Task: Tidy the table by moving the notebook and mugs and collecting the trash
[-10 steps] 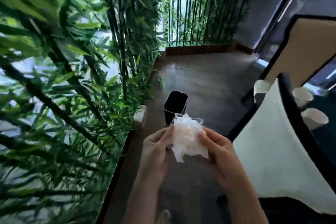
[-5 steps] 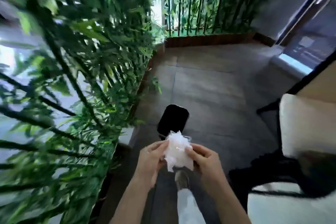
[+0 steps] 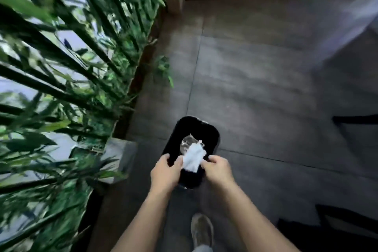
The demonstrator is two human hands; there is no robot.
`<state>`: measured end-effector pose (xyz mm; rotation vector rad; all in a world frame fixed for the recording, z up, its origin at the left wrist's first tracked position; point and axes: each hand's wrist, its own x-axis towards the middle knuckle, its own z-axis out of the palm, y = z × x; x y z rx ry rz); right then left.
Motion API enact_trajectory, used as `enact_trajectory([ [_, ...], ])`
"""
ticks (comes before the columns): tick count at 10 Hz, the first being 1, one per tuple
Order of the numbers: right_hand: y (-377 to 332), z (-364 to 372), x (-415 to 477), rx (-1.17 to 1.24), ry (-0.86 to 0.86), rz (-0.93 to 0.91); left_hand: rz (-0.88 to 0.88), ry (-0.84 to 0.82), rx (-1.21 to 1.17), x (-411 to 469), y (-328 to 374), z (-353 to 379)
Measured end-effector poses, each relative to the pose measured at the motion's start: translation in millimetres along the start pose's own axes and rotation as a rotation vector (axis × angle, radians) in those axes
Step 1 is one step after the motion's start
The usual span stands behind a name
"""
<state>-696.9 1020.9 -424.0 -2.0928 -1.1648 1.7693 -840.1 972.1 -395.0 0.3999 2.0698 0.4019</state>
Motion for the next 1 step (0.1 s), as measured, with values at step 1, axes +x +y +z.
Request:
enact_trajectory([
  [1, -9.5, -11.7, 1.4, -0.259, 0.005, 0.058, 0.048, 0.027, 0.178, -2.2, 0.6, -11.2],
])
